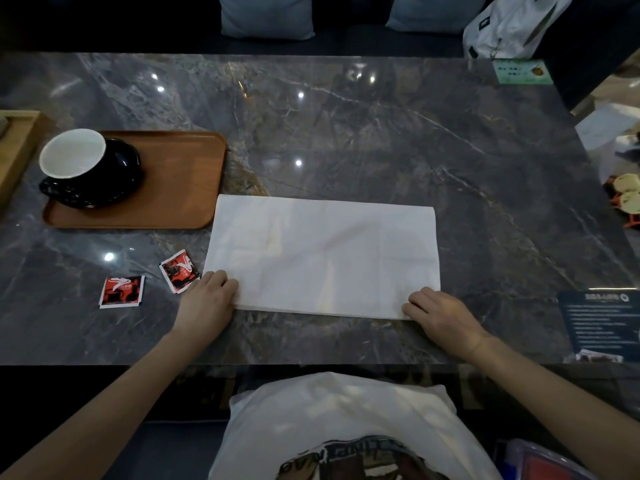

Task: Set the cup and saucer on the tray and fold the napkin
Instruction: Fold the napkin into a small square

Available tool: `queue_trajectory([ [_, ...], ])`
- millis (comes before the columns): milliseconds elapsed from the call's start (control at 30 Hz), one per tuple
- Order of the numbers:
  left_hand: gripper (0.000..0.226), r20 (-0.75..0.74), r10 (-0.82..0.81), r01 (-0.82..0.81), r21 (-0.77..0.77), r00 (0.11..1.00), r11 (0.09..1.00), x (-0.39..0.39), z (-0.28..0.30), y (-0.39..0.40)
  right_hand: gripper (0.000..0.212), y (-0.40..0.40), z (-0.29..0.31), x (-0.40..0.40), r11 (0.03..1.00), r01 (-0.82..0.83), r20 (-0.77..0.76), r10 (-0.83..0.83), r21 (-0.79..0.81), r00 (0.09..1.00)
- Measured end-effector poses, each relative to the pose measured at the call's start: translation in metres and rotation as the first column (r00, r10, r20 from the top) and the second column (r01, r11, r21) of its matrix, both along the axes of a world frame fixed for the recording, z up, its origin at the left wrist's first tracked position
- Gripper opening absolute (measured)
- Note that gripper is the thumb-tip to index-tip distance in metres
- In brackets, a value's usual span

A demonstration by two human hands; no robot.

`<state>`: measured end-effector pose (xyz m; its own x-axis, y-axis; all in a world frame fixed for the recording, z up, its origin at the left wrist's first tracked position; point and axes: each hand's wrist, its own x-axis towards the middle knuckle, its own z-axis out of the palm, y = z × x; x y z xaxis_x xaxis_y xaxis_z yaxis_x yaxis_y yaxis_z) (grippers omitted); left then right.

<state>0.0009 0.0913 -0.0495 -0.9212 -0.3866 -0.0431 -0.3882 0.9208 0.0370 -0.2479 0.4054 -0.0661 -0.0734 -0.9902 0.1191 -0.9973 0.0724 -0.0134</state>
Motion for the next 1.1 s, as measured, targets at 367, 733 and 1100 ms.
queue_trajectory([
  [367, 0.007, 0.091, -0.225, 0.235, -0.119, 0.970, 0.965, 0.021, 0.013, -0.021, 0.018, 0.013, 0.006, -0.002, 0.999, 0.034, 0.032, -0.034, 0.005, 0.999],
  [733, 0.016, 0.130, -0.232, 0.232, 0.016, 0.964, 0.973, 0.013, 0.015, -0.027, 0.030, -0.007, 0.024, -0.007, 0.965, 0.182, 0.223, -0.223, 0.188, 0.949],
  [1100, 0.052, 0.008, -0.032, 0.030, 0.192, 0.999, 0.981, -0.096, 0.013, 0.017, 0.046, -0.165, 0.019, 0.038, 0.825, 0.549, 0.453, -0.543, 0.131, 0.707],
])
